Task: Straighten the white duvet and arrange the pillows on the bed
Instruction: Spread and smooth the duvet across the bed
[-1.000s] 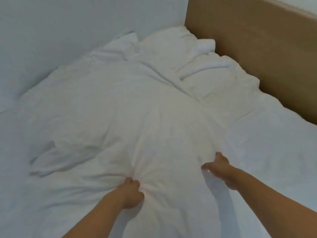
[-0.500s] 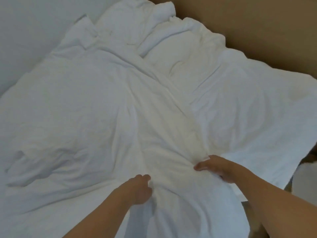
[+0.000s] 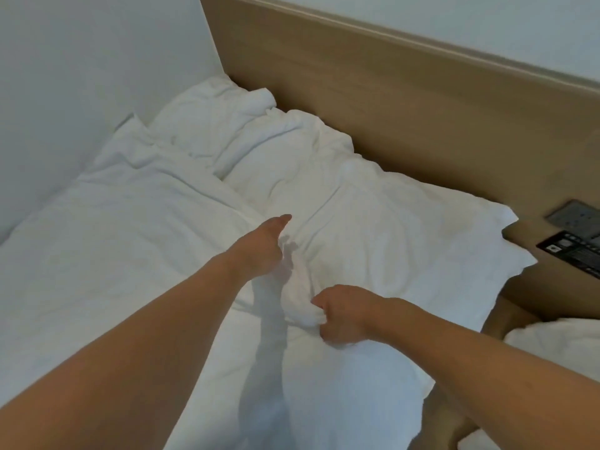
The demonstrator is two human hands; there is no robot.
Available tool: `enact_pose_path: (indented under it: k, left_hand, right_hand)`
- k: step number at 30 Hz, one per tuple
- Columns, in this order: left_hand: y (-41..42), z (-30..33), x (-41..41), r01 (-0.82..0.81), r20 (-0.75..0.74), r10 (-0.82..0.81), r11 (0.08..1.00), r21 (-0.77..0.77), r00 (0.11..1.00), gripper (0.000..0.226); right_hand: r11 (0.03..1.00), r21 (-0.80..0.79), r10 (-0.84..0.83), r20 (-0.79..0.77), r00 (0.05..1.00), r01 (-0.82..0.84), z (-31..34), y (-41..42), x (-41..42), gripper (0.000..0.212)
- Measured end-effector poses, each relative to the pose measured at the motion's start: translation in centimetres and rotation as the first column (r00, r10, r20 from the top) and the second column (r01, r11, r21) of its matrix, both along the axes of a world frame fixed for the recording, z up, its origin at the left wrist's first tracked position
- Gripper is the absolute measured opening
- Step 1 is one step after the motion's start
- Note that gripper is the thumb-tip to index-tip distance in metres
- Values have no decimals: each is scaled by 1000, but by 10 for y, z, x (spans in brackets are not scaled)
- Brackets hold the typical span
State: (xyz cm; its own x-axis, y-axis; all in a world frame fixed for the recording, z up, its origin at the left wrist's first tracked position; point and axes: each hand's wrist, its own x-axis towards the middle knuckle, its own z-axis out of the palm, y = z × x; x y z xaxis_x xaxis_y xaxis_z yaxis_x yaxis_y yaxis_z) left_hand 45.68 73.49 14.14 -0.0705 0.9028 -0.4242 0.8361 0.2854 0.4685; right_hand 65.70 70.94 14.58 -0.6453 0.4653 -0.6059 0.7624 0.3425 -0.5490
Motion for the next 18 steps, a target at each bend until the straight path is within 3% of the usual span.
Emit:
enact_pose_path:
  k: [2,4,5,7,9,12,15,18]
  left_hand:
    - [14,-1,6,220,-67,-235,959,-179,970,72]
    - [22,-6,8,395,-200,-508,817,-419,838,59]
    - [24,-7,10,407,-246,-583,756,-513,774,48]
    - [33,-6,13,383,-345,-630,732,-564,695,34]
    - [41,-12,11,310,-412,-528,816,-487,742,32]
    - [55,-26,9,105,-415,-149,986,-127,898,22]
    - [74,-29,24,-106,-239,152,975,196,959,10]
    - [105,-7,43,-343,-28,382,858,383,924,15]
  right_hand:
    - [975,87,200,50,978,-204,15,8,-5,22]
    - [949,125,283,74,956,-290,27,20,-5,13]
    - [943,136,295,82,952,-304,32,27,-2,14]
    - [967,101,222,112,969,-233,30,44,9,45]
    - [997,-3,73,164,984,-74,26,62,22,72]
    - [964,-192,-126,285,950,185,-1,93,44,101]
    - [809,-490,-199,292,935,325,-20,116,62,50]
    - [707,-590,-321,224,920,390,-10,145,82,27]
